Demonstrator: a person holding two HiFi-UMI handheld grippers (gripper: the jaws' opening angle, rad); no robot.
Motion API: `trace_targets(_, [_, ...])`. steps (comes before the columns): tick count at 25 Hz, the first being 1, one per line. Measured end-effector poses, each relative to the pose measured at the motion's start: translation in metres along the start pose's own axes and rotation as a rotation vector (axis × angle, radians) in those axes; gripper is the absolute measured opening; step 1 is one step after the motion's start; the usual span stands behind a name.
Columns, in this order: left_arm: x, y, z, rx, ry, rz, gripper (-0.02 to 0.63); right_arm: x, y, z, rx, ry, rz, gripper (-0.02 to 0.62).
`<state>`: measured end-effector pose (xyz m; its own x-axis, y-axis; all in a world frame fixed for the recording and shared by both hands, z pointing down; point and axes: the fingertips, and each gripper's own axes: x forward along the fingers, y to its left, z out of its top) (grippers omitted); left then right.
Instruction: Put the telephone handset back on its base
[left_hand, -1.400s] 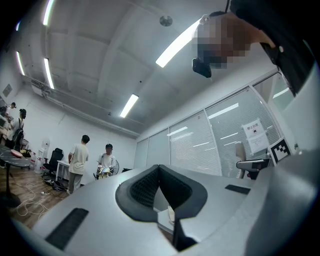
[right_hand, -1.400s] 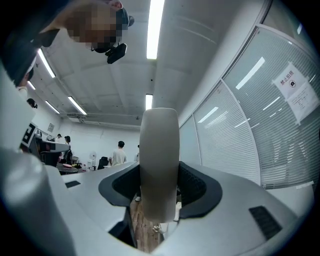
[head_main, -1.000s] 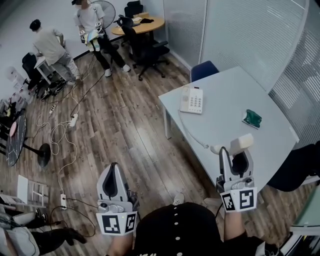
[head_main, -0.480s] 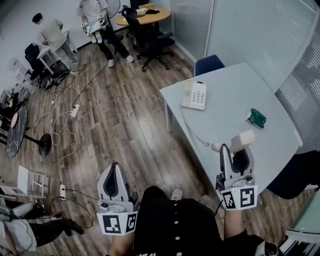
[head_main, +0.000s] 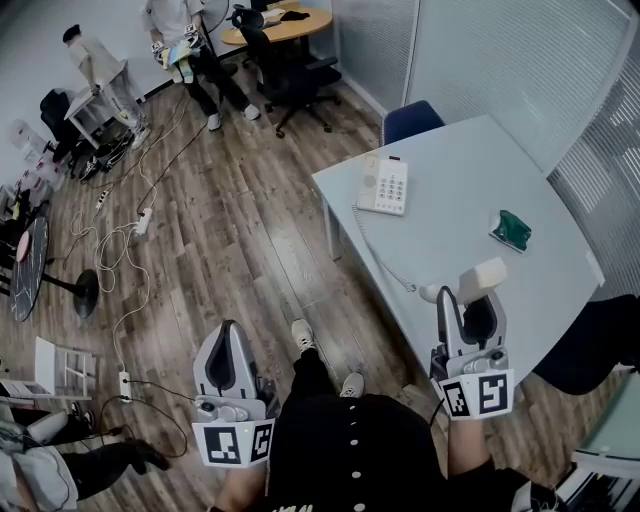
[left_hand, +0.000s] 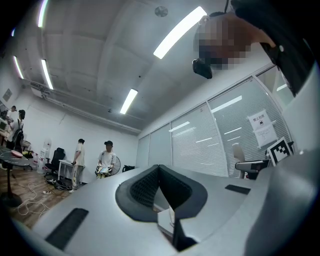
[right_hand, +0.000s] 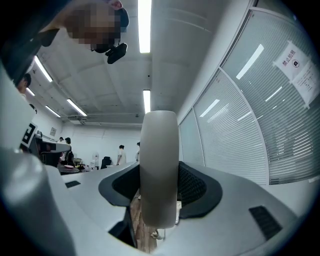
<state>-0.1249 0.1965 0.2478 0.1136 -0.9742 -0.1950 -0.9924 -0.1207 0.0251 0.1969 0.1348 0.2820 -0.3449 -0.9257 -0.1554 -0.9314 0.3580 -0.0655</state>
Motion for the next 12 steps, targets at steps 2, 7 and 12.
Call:
trace_targets(2, [0.003,0.002,0.001,-0.005,0.000,0.000,0.014,0.001,0.001,0.003,-0.006,0.003,0.002,0.239])
trace_targets(7, [0.009,0.004,-0.006,-0.015,0.008,0.006,0.014,0.011,-0.002,0.000,-0.007,0.007,0.002,0.239])
trace_targets(12, [0.015,0.010,-0.012,-0.020,0.014,0.011,0.014,0.021,0.000,-0.005,-0.008,0.011,0.006,0.239])
